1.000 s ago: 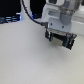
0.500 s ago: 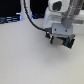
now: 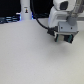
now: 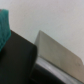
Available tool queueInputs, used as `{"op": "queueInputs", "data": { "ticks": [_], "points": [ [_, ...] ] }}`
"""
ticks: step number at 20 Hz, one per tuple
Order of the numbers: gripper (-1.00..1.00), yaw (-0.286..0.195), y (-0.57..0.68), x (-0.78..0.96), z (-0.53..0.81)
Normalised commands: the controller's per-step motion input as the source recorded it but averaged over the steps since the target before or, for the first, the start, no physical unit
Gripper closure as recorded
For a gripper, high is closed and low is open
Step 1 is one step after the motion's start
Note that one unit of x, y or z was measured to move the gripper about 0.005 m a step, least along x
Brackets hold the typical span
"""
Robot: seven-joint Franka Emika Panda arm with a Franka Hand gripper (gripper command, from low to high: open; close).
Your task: Open the kcup holder, insert the kcup into the holder, and close the kcup holder
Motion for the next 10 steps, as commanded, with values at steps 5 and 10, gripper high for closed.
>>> {"op": "queueInputs", "data": {
  "ticks": [5,10],
  "points": [
    [-1.00,0.053,0.63,-0.58,0.09],
    [-1.00,0.025,0.60,-0.80,0.03]
  ]
}}
